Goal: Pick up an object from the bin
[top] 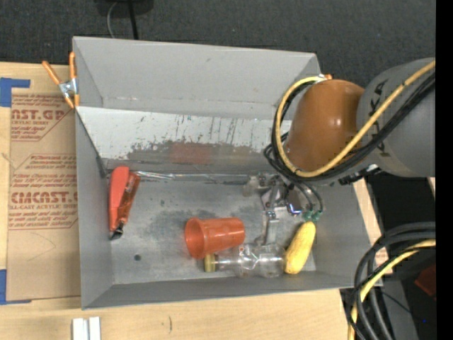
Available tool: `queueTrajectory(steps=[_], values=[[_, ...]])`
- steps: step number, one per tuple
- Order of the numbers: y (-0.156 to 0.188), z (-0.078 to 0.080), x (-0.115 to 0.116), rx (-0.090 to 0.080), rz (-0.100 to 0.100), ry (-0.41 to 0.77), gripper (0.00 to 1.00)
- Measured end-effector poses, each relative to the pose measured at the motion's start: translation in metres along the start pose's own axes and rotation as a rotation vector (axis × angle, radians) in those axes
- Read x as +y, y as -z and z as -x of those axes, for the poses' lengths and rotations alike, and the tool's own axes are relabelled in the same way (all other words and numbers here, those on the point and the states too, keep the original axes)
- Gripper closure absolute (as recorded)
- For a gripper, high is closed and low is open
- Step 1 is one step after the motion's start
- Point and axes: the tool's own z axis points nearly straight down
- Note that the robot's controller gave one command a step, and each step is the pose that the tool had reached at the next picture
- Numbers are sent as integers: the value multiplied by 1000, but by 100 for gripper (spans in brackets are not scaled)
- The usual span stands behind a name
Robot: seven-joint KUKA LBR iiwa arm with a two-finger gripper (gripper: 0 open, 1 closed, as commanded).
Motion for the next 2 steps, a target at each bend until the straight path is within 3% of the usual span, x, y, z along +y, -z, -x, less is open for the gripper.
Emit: queueTrajectory(steps=[1, 2], values=[[-33, -16, 53, 0, 3, 257, 0], [-27, -24, 70, 1, 2, 125, 0]])
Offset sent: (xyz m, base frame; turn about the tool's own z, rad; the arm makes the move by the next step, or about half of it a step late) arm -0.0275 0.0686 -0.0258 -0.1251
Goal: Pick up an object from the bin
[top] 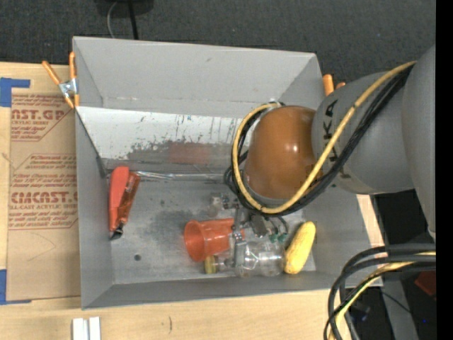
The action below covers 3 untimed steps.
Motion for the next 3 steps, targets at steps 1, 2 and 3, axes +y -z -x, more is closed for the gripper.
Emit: queueTrajectory(steps=[1, 2, 3], values=[[-54, 12, -9, -7, 0, 122, 0], [-68, 9, -11, -7, 3, -15, 100], [-68, 9, -11, -7, 3, -15, 100]])
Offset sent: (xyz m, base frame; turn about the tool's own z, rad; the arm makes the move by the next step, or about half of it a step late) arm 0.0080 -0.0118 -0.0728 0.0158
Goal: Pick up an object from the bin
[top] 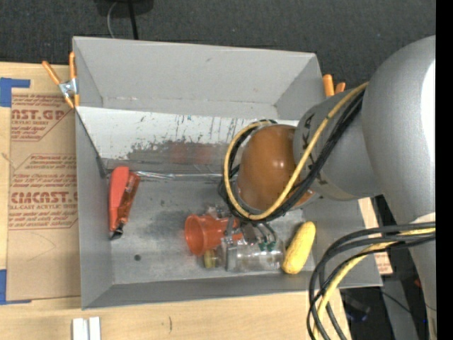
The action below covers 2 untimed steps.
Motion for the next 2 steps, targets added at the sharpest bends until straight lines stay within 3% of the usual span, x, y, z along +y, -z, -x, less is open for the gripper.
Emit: queueTrajectory(steps=[2], values=[[11, -1, 0, 3, 1, 1, 100]])
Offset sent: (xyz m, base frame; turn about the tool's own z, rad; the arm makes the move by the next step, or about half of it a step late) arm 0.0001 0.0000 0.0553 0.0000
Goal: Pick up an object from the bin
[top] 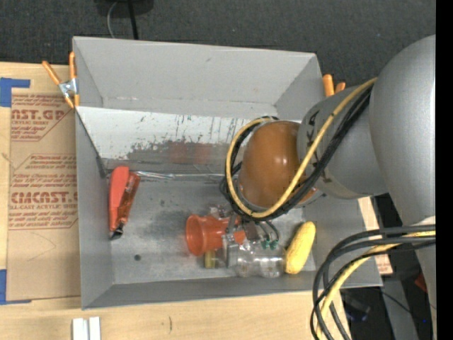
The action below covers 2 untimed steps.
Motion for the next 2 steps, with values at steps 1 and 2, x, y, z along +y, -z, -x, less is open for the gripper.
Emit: queueTrajectory(steps=[1, 2], values=[[17, 1, 0, -5, -1, 0, 100], [27, 1, 0, -5, -1, 0, 100]])
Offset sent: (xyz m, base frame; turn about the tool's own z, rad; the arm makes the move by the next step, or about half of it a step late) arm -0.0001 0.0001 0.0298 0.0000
